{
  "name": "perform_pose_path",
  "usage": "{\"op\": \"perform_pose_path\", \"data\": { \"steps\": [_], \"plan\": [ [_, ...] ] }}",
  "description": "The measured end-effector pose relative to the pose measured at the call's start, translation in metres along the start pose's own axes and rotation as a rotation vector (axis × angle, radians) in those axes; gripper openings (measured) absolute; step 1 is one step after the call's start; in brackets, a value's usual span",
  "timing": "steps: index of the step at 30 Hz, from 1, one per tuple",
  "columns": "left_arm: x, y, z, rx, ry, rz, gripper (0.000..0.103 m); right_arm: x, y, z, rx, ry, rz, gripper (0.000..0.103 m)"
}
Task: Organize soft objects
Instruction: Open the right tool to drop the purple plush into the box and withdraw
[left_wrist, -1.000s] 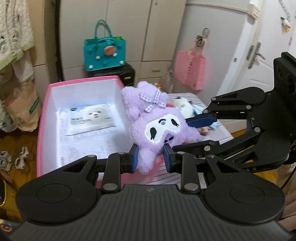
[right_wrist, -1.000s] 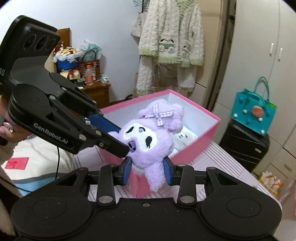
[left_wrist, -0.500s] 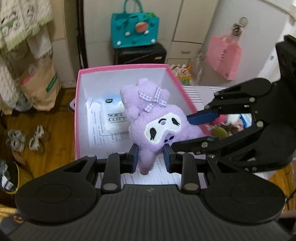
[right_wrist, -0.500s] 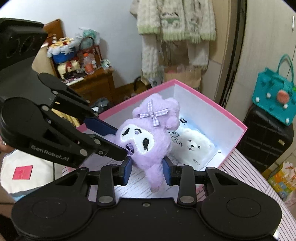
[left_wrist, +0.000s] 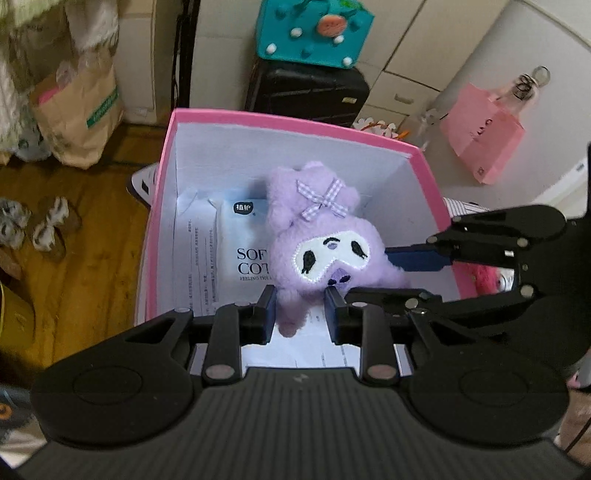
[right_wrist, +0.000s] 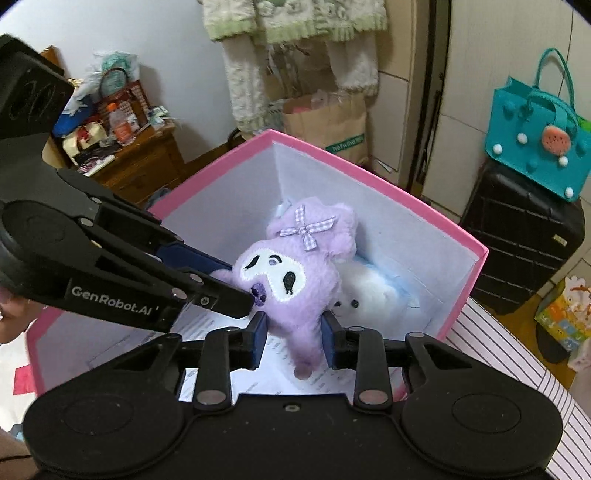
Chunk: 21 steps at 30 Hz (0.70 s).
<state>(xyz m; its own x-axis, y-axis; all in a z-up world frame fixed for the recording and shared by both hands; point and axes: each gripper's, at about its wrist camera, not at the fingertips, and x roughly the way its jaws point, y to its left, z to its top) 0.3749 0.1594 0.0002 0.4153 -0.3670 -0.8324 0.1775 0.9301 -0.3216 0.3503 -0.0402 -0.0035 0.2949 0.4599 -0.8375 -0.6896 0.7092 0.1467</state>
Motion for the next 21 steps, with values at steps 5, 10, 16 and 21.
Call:
{"op": "perform_pose_path", "data": {
  "steps": [5,10,16,21],
  "plan": [
    [0.014,-0.004,0.007,0.017,0.022,0.037,0.026,0.008,0.004,0.005,-0.032,0.03,-0.05,0.036],
    [0.019,-0.009,0.005,0.042,0.048,0.067,0.026,0.01,0.011,0.006,-0.053,0.056,-0.07,0.036],
    [0.02,-0.016,0.003,0.091,-0.011,0.101,0.033,0.013,0.016,0.001,-0.13,0.012,-0.136,0.038],
    [0.017,-0.022,-0.003,0.12,-0.043,0.117,0.033,0.005,0.021,-0.008,-0.178,-0.043,-0.228,0.038]
  ]
}}
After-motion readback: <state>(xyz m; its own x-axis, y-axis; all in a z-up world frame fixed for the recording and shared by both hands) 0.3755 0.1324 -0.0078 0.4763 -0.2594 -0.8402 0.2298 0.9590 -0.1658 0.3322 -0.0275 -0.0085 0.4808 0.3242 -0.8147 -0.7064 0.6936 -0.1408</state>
